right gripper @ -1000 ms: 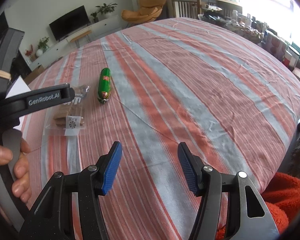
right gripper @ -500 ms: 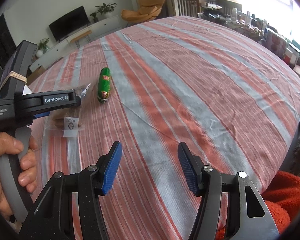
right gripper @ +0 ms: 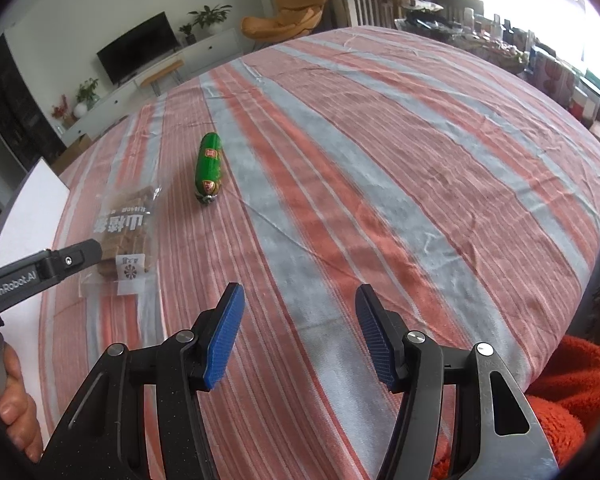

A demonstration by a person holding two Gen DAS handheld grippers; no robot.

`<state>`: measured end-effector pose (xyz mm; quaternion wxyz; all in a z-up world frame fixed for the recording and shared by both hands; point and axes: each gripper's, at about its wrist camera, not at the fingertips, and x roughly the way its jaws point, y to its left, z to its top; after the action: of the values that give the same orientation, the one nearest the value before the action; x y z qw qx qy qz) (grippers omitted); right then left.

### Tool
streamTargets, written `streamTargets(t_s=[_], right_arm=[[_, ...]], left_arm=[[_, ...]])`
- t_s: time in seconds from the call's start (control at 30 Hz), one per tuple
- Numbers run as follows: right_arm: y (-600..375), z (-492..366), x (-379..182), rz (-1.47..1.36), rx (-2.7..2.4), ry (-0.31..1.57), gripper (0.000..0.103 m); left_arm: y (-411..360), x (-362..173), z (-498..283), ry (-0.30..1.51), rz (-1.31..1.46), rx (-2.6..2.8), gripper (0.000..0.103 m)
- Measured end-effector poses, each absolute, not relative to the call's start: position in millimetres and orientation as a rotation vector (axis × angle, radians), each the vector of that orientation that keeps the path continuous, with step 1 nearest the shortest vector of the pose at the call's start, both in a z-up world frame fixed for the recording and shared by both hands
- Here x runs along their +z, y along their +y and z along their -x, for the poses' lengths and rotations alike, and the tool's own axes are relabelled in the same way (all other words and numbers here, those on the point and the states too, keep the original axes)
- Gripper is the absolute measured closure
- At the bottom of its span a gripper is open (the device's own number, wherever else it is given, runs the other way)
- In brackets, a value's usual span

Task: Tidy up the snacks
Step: 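Lower the left tool onto the biscuit bag while the right tool grasps the green sausage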

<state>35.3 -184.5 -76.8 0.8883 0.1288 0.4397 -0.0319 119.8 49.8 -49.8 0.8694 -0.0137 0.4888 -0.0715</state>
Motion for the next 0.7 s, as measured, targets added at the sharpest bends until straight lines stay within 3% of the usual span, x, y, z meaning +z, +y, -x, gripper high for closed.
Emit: streamTargets(t_s=[0.3,0.37,0.4,0.57,0.6,0.7], right_arm=[[-186,-32,-75,-0.272,-0.068,0.900,0.041],[-186,-31,-75,-0.275,-0.066,0.897,0.041],[-186,-32,-75,-0.277,-0.063,0.899,0.041],[-192,-44,-71,-0.365,0.050,0.908,0.041],[-190,-54,-69,-0.346,0.074,0.917,0.041],[-178,-95,-56,-0.258,0.164,0.926,0.041]], left_arm=[[17,-89,-155,1.066,-0.155,-0.070,0.004],[24,-91,-152,1.057,-0.093,-0.104,0.019],[28,-91,-151,1.059,-0.046,-0.143,0.039],[37,-82,-142,1.041,-0.025,-0.152,0.048],[41,-81,-138,1.039,-0.012,-0.150,0.061],[57,-75,-127,1.043,0.045,-0.160,0.063]])
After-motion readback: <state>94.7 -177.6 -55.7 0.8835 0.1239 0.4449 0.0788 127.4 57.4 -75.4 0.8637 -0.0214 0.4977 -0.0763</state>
